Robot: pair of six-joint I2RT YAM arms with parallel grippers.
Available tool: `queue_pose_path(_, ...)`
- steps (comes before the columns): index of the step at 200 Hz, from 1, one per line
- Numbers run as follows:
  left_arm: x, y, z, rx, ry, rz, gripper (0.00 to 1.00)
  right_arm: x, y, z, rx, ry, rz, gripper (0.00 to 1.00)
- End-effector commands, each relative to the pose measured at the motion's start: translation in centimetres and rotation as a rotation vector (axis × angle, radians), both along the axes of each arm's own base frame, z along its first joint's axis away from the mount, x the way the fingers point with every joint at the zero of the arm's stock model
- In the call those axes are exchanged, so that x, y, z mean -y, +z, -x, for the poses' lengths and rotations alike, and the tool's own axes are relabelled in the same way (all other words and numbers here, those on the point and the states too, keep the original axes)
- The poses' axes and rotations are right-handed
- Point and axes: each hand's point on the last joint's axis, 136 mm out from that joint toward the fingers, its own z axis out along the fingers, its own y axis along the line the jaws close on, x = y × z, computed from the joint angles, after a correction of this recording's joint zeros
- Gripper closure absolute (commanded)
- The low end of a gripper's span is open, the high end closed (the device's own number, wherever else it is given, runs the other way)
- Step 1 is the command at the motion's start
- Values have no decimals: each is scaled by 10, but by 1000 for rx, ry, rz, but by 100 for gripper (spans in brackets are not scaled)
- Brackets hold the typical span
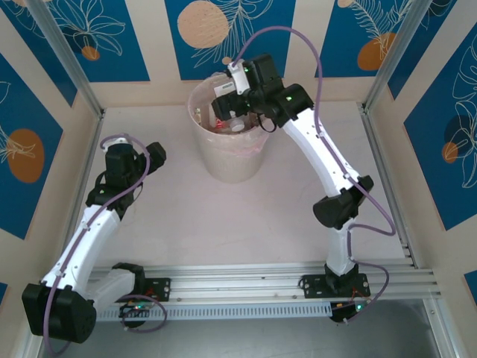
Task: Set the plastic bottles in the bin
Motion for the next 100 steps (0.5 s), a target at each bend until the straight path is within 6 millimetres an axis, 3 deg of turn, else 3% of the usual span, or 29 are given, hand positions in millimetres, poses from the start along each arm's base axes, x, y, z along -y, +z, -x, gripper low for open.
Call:
queue_pose_path(1,-2,6,-2,31,9,33,0,-10,4,7,-42,55,-94,1)
queue_pose_path(31,0,3,-3,24,1,47,0,-10,-28,-12,-61,-18,-31,0)
queue_pose_path(50,0,2,-3,21,-3,50,0,-27,-50,-2,-153,72,-24,0)
queue_pose_path(75,0,0,-3,17,0,53,0,-47,-52,15,-160,178,-34,0)
queue_pose_path(100,2,-2,-4,13,-9,63,0,-33,-40,6,-96,100,-5,0)
